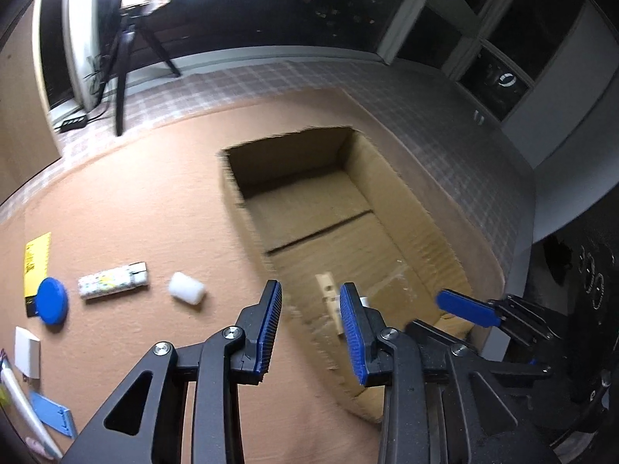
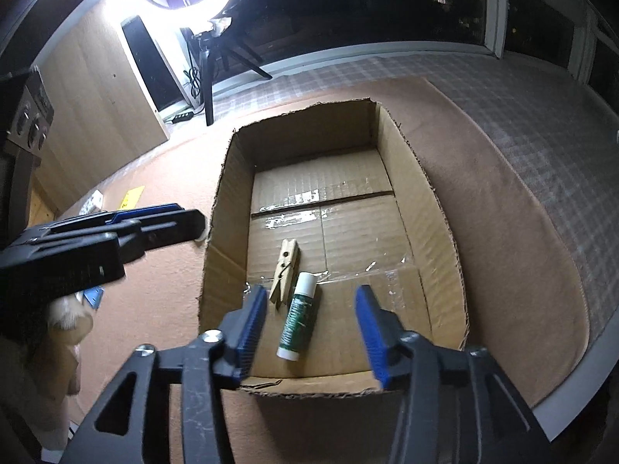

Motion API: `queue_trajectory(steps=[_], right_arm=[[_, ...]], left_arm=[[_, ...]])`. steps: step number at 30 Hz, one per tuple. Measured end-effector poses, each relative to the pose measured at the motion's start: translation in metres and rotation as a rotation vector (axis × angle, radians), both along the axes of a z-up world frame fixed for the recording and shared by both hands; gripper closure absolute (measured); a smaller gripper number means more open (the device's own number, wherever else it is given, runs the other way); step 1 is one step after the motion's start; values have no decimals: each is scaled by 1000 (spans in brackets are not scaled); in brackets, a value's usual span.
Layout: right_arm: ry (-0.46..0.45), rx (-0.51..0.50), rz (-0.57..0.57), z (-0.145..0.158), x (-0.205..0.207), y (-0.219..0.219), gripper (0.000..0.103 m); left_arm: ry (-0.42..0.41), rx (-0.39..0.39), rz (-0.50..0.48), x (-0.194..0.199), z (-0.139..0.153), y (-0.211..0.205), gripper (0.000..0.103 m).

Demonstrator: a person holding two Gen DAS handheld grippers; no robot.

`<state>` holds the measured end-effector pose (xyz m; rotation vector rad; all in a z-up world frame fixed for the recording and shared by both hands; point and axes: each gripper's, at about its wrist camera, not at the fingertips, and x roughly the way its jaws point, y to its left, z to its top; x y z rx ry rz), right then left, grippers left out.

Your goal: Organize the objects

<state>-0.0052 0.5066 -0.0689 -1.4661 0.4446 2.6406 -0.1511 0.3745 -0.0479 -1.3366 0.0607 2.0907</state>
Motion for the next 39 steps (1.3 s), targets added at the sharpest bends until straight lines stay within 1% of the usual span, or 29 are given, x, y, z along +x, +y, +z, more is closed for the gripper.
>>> queue_trajectory(steps=[2, 7, 8, 9, 10, 12, 15, 19, 21, 23, 24, 26, 28, 31, 34, 37, 39], right_arm=[[5, -4, -21, 2, 3, -1, 53], [30, -10, -31, 10, 10, -9, 51], [37, -10, -27, 12, 11, -11, 47], [45, -4, -24, 15, 11, -14, 41], [52, 9, -16, 17, 11, -19, 38], [69, 39, 1, 21, 10, -28, 37], [75, 42, 39, 23, 8, -40, 37], [100, 41, 50, 25, 8, -54, 37], [110, 28, 50, 25, 8, -57, 37], [114, -8, 41, 24, 8, -58, 37], [116, -46, 33, 23, 9, -57, 37], [111, -90, 29, 22, 9, -56, 37], [98, -96, 43, 21, 9, -60, 37], [96, -93, 68, 20, 9, -63, 37], [88, -124, 80, 19, 9, -64, 37], [82, -124, 102, 20, 6, -67, 37], [82, -126, 115, 22, 4, -69, 37]], left_arm=[[-12, 13, 26, -7, 0, -17, 69], [3, -12, 89, -20, -1, -58, 69], [4, -21, 105, -24, -2, -67, 67], [1, -30, 124, -27, -3, -77, 62], [-2, -36, 144, -30, -5, -86, 60], [-16, -36, 172, -36, -7, -102, 58], [-14, -58, 204, -46, -10, -119, 58], [-28, -82, 238, -67, -21, -123, 58], [-45, -82, 243, -76, -28, -122, 58], [-67, -85, 253, -87, -37, -120, 59], [-78, -83, 256, -94, -41, -119, 59], [-89, -89, 258, -105, -49, -114, 59], [-106, -94, 254, -114, -58, -109, 59], [-152, -94, 286, -130, -73, -109, 59], [-163, -112, 287, -138, -84, -108, 59], [-170, -134, 262, -138, -92, -105, 65], [-149, -145, 249, -134, -92, -104, 70]])
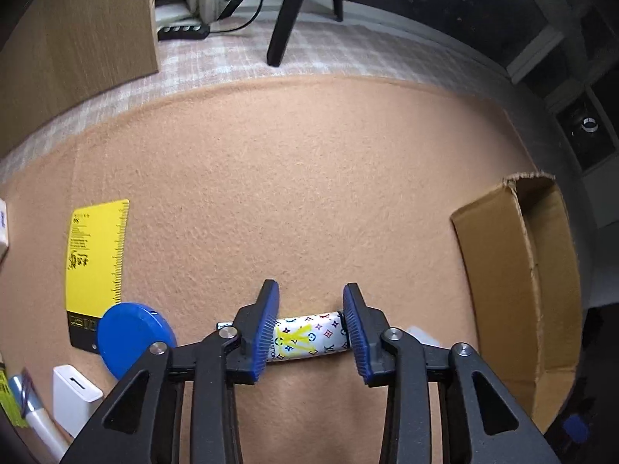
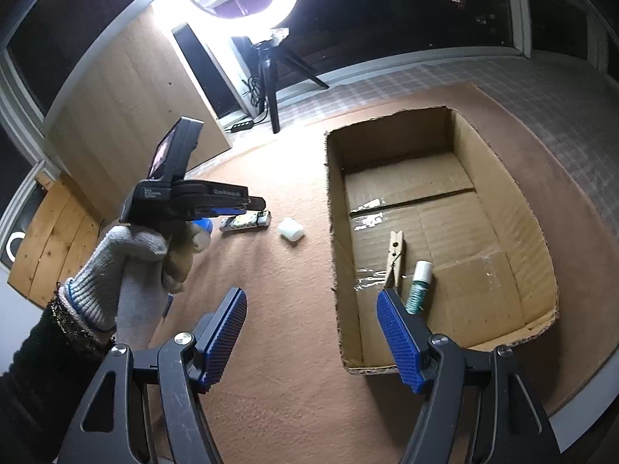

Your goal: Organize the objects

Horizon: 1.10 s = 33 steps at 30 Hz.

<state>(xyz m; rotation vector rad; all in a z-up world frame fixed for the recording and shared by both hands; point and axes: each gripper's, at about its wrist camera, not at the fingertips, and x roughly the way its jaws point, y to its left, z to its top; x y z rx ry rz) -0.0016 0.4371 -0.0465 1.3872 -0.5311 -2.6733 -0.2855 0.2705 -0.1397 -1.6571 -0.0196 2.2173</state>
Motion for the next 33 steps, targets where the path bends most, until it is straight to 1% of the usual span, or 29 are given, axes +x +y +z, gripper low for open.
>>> queue_trajectory(steps=[3, 6, 9, 10, 12, 13, 15, 18, 20, 22, 24, 27, 28, 30, 33], right_arm=[[0, -13, 28, 5, -8, -3, 37], [6, -31, 57, 11, -17, -9, 37], [12, -44, 90, 14, -29, -18, 38], [8, -49, 102, 14, -33, -21, 39], [2, -63, 131, 14, -41, -28, 47], [-2, -65, 147, 14, -47, -33, 48], [-13, -54, 166, 13, -56, -40, 54], [-45, -48, 192, 5, -75, -51, 59], [-78, -40, 209, -3, -89, -60, 59], [-105, -19, 229, -12, -102, -69, 59], [-132, 15, 223, -21, -115, -77, 59], [-181, 74, 203, -37, -134, -84, 61], [-191, 96, 203, -42, -140, -87, 62], [-215, 147, 196, -50, -150, -90, 68], [-243, 201, 184, -61, -162, -91, 69]], left_arm=[[2, 1, -6, 7, -1, -4, 76], [5, 8, -35, 20, -3, -7, 76], [28, -5, -74, 41, -3, -10, 77], [37, -11, -90, 47, -3, -9, 77], [45, -21, -119, 63, -2, -13, 77], [44, -16, -125, 72, -2, -16, 77], [46, -10, -135, 85, -2, -23, 77], [55, -11, -159, 106, -2, -33, 77], [62, -23, -188, 120, -2, -37, 77], [67, -32, -202, 130, -2, -42, 77], [65, -34, -206, 136, -2, -45, 76], [47, -14, -165, 141, 2, -57, 76], [52, -7, -150, 144, 5, -61, 76], [77, 7, -123, 152, 16, -72, 76], [93, 27, -99, 164, 29, -86, 76]])
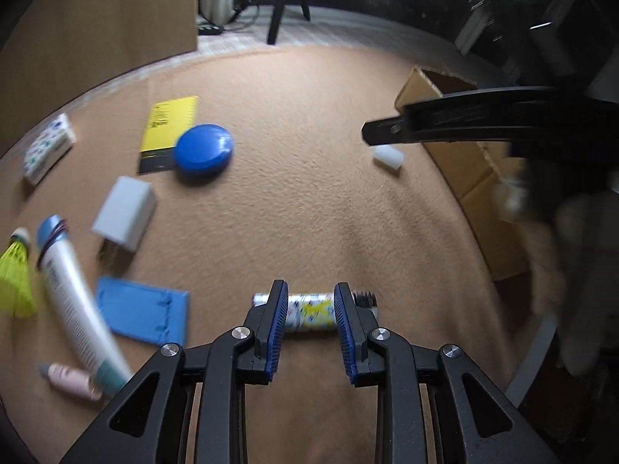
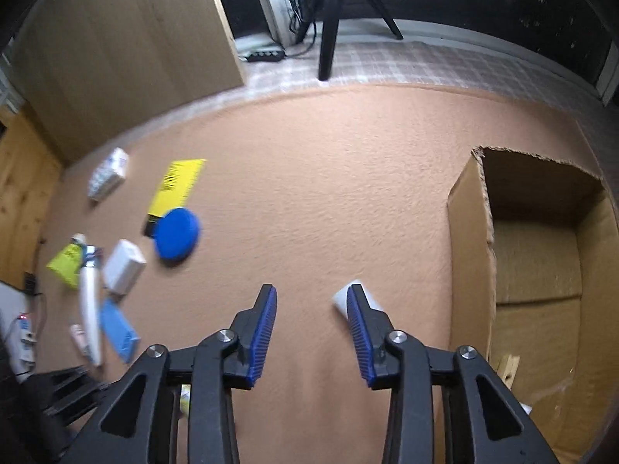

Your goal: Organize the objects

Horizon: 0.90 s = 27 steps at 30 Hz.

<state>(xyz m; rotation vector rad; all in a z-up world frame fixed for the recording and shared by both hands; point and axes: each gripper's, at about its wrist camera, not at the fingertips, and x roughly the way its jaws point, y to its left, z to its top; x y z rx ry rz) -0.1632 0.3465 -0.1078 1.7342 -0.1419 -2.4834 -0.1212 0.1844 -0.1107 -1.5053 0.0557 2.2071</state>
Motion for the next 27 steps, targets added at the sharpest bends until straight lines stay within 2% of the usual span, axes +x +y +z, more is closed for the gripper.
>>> queue_trajectory(steps=[4, 11, 15, 18, 20, 23, 27], right_arm=[[-37, 31, -18, -12, -10, 2, 69], [-112, 112, 28, -24, -20, -4, 69], [-137, 108, 48, -25, -18, -3, 69], [-166, 50, 50, -22, -15, 2, 69], [-164, 25, 43, -17, -13, 4, 69], [-152, -2, 36, -8, -10, 8, 69], [-123, 79, 31, -5, -11, 10, 69]], left_arm=[[-3, 13, 17, 13, 6, -13, 76], [-41, 52, 45, 16, 5, -23, 76], [-83, 64, 34, 21, -4, -22, 75], [-137, 98, 53, 15, -16, -24, 72], [-173, 122, 79, 8, -25, -26, 72], [-176, 144, 84, -2, -29, -24, 72], [-175, 153, 85, -19, -31, -19, 71]])
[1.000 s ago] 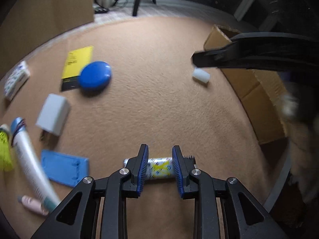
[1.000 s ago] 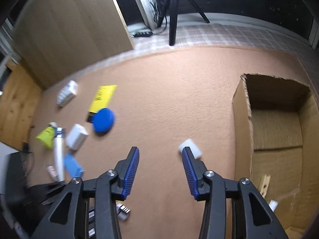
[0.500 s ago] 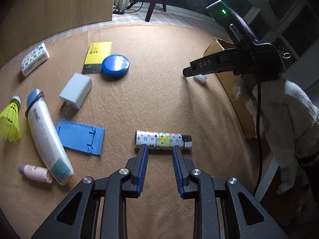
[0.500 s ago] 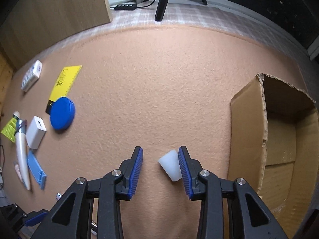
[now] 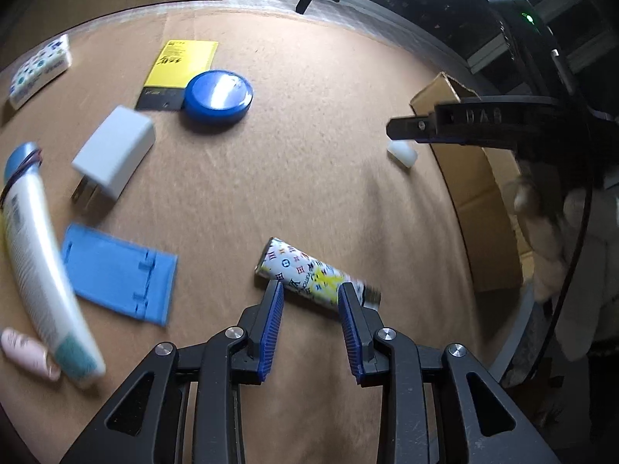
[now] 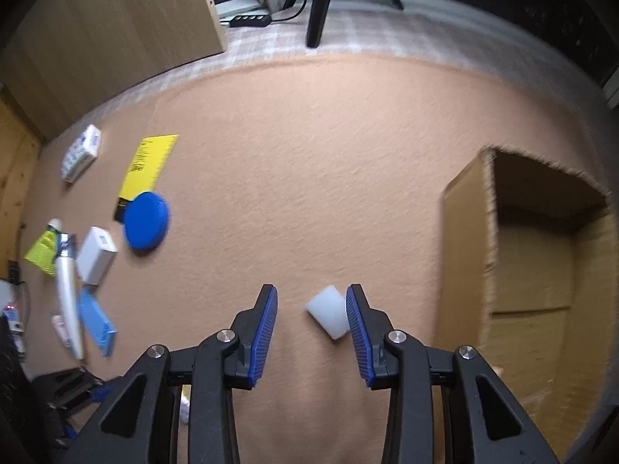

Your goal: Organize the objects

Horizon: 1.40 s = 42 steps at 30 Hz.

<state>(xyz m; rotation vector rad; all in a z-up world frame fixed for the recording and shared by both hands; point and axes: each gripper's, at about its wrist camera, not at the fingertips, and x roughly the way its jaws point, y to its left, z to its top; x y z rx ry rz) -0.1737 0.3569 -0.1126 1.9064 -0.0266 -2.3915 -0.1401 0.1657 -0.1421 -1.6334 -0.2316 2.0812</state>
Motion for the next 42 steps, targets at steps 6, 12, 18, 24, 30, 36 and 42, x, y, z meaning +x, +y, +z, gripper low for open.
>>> queue_trajectory(steps=[6, 12, 18, 24, 30, 36, 42], right_arm=[[-21, 89, 31, -13, -11, -5, 69], [-59, 123, 88, -23, -10, -8, 69], [-57, 97, 101, -22, -7, -6, 79], [-39, 82, 111, -19, -3, -2, 89], [-3, 25, 81, -9, 10, 12, 94], [39, -32, 62, 7, 28, 23, 94], [75, -44, 64, 12, 40, 18, 94]], left_arm=[[43, -35, 12, -6, 9, 6, 71], [55, -117, -22, 7, 10, 26, 62], [43, -173, 23, 5, 4, 33, 63], [61, -174, 21, 8, 1, 45, 76], [72, -158, 35, 11, 6, 38, 100], [66, -145, 37, 14, 5, 27, 103], [53, -145, 86, 11, 8, 31, 67]])
